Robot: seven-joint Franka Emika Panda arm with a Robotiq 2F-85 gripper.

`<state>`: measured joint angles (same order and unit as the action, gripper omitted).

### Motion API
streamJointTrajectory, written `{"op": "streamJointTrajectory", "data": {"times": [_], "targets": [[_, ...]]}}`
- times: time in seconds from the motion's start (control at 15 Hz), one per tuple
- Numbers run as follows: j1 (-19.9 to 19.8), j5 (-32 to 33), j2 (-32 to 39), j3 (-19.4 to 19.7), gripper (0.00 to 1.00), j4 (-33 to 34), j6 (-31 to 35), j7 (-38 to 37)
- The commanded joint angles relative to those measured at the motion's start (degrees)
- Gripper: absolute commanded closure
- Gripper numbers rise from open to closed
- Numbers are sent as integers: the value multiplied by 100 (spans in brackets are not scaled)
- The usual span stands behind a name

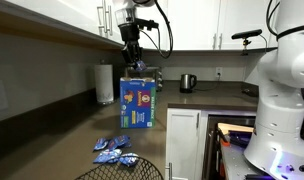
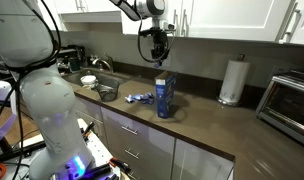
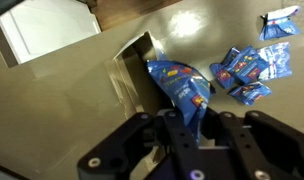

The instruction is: Put a blue packet in the box

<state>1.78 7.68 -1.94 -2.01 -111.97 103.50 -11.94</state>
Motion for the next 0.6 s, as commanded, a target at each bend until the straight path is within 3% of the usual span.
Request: {"op": "streamJointTrajectory", "data": {"times": [0.0, 0.07, 0.13, 0.47, 0.53], "targets": [[-4, -1, 5, -3, 91, 12, -13, 3], [-3, -1, 10, -3, 91, 12, -13, 3], [-3, -1, 14, -3, 98, 12, -13, 3], [-7, 95, 2, -3, 98, -12, 75, -269], [-55, 145, -292, 49, 98, -674, 452, -238]]}}
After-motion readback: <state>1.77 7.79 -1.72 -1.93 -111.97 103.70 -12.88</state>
